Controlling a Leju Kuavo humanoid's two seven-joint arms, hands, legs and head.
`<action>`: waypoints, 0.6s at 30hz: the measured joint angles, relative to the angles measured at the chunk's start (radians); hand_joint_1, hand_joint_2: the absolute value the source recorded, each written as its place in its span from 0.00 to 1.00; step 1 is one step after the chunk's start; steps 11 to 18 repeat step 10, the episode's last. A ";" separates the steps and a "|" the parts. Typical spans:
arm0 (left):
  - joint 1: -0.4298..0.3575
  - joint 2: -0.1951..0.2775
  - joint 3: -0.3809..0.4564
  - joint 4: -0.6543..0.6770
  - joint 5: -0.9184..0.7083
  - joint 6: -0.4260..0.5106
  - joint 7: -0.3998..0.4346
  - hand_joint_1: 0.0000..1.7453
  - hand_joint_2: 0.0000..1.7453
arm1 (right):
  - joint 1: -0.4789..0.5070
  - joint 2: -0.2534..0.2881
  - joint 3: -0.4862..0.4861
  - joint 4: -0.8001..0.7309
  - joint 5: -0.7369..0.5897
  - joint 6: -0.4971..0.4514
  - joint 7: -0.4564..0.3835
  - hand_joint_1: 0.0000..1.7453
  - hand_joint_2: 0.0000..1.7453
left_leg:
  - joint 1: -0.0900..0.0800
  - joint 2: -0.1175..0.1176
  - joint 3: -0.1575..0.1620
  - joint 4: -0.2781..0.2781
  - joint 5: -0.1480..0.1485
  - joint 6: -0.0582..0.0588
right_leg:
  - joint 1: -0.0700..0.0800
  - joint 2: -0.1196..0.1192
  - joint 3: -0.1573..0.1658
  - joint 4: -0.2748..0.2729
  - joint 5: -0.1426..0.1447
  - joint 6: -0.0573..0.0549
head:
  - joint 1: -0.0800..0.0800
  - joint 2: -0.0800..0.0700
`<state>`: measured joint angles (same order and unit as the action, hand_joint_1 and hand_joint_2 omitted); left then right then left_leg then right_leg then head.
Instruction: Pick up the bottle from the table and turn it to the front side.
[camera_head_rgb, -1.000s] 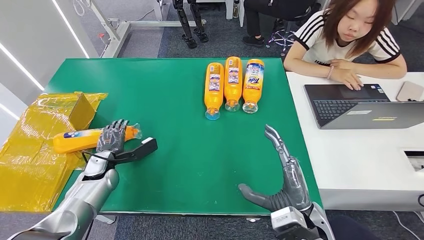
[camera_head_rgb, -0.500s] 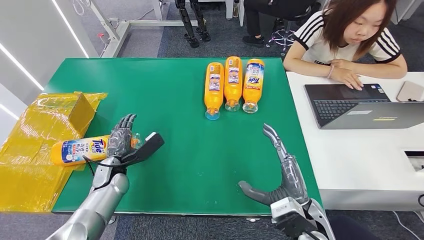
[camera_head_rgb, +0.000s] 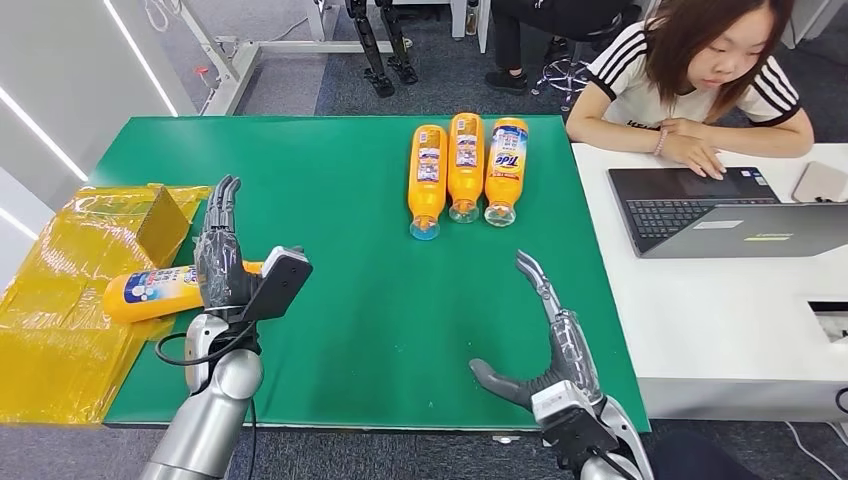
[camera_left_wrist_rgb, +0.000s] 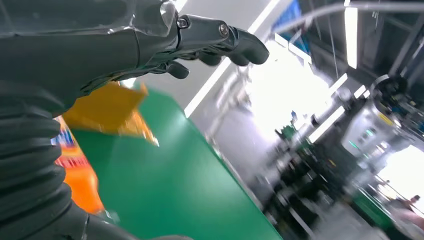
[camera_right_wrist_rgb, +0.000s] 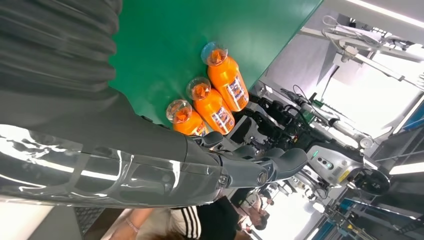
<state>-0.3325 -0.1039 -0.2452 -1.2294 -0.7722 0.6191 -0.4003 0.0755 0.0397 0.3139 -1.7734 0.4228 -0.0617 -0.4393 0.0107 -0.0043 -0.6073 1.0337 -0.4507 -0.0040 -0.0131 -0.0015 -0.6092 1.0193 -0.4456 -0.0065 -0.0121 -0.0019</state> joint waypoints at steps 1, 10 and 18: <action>0.011 -0.003 -0.007 -0.027 0.074 -0.042 -0.015 0.00 1.00 | 0.001 0.000 0.000 0.002 -0.006 -0.001 -0.004 0.00 1.00 | 0.000 0.000 0.000 0.000 0.000 0.000 | 0.000 0.000 0.000 0.000 0.000 0.000 | 0.000 0.000; 0.138 -0.045 -0.098 -0.175 0.592 -0.397 -0.100 0.00 1.00 | 0.036 0.010 -0.008 0.004 -0.083 -0.036 -0.046 0.00 1.00 | 0.000 0.000 0.000 0.000 -0.002 0.002 | 0.000 0.000 0.000 -0.001 -0.001 0.001 | 0.000 0.000; 0.138 -0.045 -0.098 -0.175 0.592 -0.397 -0.100 0.00 1.00 | 0.036 0.010 -0.008 0.004 -0.083 -0.036 -0.046 0.00 1.00 | 0.000 0.000 0.000 0.000 -0.002 0.002 | 0.000 0.000 0.000 -0.001 -0.001 0.001 | 0.000 0.000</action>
